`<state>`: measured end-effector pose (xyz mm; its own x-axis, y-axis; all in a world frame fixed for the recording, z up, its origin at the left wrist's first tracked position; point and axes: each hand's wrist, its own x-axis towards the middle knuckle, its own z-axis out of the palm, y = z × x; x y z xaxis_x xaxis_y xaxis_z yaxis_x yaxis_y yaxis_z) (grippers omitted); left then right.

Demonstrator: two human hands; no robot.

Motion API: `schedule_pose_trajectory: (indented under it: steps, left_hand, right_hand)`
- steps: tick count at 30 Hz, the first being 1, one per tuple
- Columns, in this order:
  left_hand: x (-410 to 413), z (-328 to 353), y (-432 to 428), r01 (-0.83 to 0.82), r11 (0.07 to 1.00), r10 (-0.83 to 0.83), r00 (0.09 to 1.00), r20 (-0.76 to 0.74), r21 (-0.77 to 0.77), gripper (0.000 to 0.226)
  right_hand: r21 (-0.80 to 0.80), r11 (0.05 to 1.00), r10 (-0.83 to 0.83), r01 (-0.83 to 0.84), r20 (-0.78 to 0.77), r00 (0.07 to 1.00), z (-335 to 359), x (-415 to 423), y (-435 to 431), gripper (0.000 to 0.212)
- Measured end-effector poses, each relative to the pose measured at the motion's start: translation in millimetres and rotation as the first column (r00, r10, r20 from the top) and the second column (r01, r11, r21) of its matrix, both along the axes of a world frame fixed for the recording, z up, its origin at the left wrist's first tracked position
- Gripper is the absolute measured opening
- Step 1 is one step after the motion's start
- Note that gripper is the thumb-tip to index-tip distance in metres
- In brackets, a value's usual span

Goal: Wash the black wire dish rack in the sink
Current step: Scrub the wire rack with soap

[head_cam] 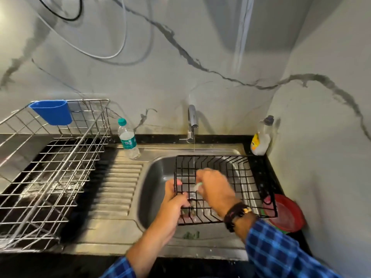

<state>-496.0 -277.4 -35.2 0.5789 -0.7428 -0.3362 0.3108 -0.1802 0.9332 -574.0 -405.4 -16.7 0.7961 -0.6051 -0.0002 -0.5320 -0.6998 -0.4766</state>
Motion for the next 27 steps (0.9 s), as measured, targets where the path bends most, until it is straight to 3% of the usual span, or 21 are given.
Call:
schedule_pose_trajectory:
  steps: [4, 6, 13, 16, 20, 23, 27]
  left_hand:
    - [10, -3, 6, -0.016, 0.997, 0.016, 1.0, -0.009, -0.08, 0.044]
    - [13, -3, 9, -0.002, 0.995, 0.005, 1.0, 0.025, -0.103, 0.044]
    - [30, 1, 1, -0.022, 0.983, 0.034, 0.998, 0.061, -0.182, 0.046]
    - [36, -2, 4, -0.031, 0.968, 0.051, 0.996, 0.075, -0.25, 0.047]
    - [54, -4, 9, -0.027, 0.963, 0.088, 0.972, 0.217, -0.268, 0.044]
    - [53, -7, 4, -0.024, 0.964, 0.091, 0.966, 0.243, -0.265, 0.047]
    - [48, -7, -2, 0.038, 0.958, 0.07, 0.93, 0.362, -0.283, 0.046]
  right_hand:
    - [-0.168, 0.946, -0.296, 0.276, -0.109, 0.949, 6, -24, -39, 0.007]
    - [-0.235, 0.921, -0.351, 0.31, -0.157, 0.923, 6, -21, -34, 0.011]
    - [0.101, 0.994, -0.016, 0.037, -0.198, 0.98, 8, 30, 31, 0.008]
    - [-0.058, 0.992, -0.122, 0.109, -0.328, 0.937, 16, 18, 4, 0.006]
    - [-0.266, 0.931, -0.343, 0.248, -0.412, 0.844, 23, -4, -27, 0.013]
    - [-0.143, 0.963, -0.27, 0.23, -0.439, 0.857, 20, 28, -1, 0.006]
    - [0.093, 0.991, -0.053, 0.093, -0.366, 0.929, 21, 52, 33, 0.015]
